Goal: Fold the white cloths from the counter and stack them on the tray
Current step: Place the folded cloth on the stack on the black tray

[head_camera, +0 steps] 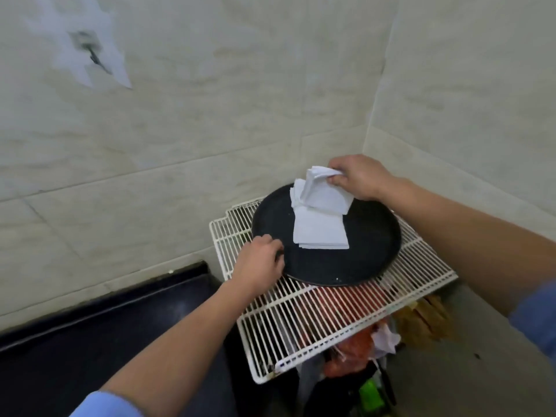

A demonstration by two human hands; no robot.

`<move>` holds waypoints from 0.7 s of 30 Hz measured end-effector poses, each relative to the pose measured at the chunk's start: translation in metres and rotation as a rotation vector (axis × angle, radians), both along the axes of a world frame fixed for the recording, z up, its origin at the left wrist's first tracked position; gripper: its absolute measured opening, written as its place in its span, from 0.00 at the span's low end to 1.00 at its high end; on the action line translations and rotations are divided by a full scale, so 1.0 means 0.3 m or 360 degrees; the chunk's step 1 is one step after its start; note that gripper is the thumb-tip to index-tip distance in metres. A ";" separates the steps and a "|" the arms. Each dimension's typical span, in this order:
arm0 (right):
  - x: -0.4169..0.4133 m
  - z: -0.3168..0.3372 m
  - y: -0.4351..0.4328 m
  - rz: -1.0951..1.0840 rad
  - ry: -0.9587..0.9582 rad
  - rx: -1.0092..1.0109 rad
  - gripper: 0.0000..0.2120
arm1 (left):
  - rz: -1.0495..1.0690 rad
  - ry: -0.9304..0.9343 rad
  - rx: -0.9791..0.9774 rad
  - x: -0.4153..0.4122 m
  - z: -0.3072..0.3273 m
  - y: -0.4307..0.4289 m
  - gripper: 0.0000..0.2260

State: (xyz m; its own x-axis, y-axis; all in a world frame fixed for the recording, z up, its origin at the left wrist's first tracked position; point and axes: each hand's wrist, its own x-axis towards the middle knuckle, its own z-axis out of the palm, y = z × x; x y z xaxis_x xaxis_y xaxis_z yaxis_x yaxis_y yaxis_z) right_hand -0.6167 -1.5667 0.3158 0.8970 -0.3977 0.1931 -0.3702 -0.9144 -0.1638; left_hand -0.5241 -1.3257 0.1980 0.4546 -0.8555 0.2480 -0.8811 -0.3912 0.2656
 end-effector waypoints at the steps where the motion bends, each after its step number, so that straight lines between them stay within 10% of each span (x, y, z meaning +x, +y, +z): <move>1: 0.028 -0.011 -0.038 0.0053 0.0016 0.0023 0.05 | 0.0030 -0.0001 0.0021 -0.002 -0.006 -0.034 0.09; 21: 0.381 -0.375 -0.285 0.0194 0.0153 0.0120 0.24 | 0.0370 0.0033 0.0016 -0.025 -0.097 -0.146 0.10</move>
